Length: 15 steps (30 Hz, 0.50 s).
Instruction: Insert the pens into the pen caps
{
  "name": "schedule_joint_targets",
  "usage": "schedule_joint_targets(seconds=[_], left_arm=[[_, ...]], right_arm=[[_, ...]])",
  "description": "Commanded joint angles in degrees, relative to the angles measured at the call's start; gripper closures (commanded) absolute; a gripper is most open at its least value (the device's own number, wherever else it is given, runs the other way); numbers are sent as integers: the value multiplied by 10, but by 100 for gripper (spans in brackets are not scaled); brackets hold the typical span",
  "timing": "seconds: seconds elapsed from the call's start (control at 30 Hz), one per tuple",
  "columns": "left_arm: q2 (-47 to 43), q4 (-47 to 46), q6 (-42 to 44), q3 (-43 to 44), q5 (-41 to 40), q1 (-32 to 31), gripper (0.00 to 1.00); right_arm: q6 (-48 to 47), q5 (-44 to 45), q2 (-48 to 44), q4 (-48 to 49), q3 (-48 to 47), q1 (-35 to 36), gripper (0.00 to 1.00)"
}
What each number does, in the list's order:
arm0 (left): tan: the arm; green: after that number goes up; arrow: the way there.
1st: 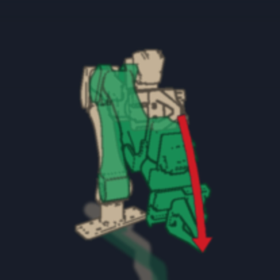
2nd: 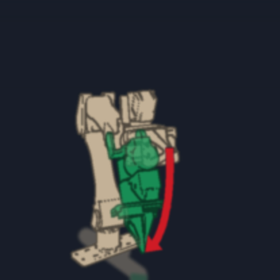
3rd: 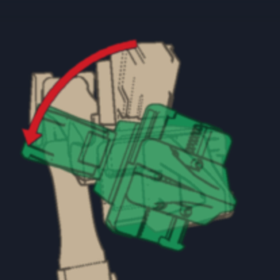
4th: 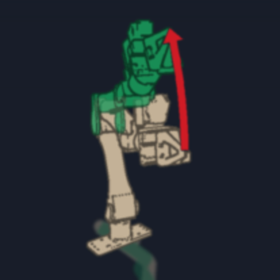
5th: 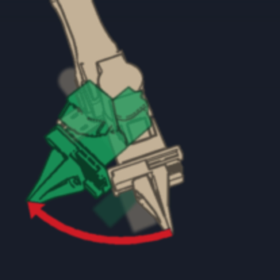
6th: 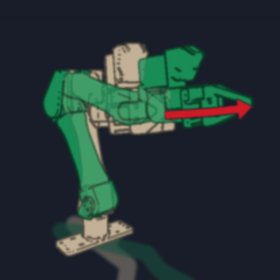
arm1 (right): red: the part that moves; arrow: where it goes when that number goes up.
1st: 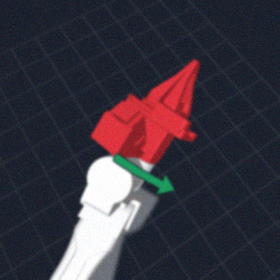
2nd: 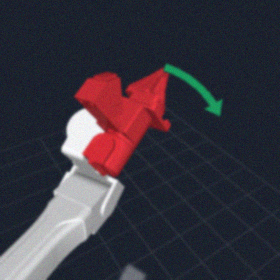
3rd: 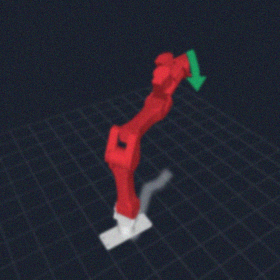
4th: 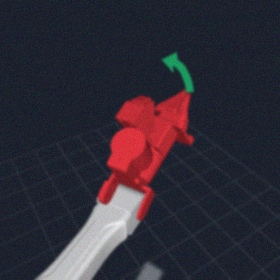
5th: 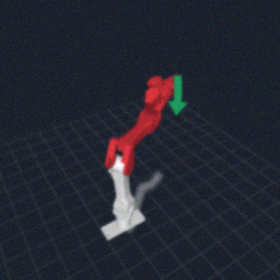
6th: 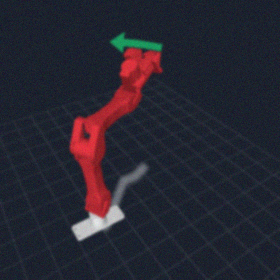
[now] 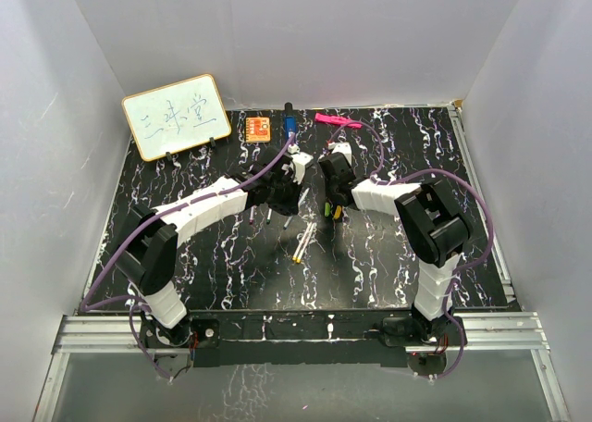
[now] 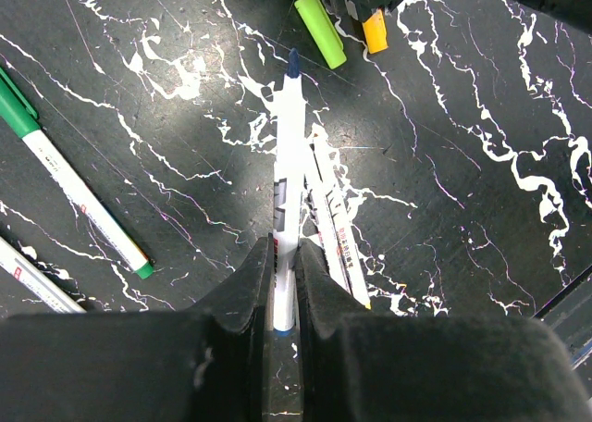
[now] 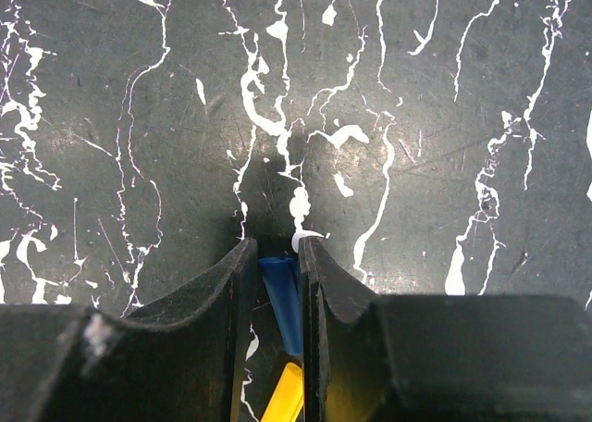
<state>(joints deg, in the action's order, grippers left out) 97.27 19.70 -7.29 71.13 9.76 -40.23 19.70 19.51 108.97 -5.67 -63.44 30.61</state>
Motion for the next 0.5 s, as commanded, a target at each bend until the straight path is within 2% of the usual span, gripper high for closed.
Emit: schedule_joint_targets(seconds=[0.0, 0.47], left_arm=[[-12, 2, 2, 2, 3, 4, 100], [-12, -1, 0, 0, 3, 8, 100]], right_arm=[[10, -21, 25, -99, 29, 1, 77], [29, 31, 40, -160, 21, 23, 79]])
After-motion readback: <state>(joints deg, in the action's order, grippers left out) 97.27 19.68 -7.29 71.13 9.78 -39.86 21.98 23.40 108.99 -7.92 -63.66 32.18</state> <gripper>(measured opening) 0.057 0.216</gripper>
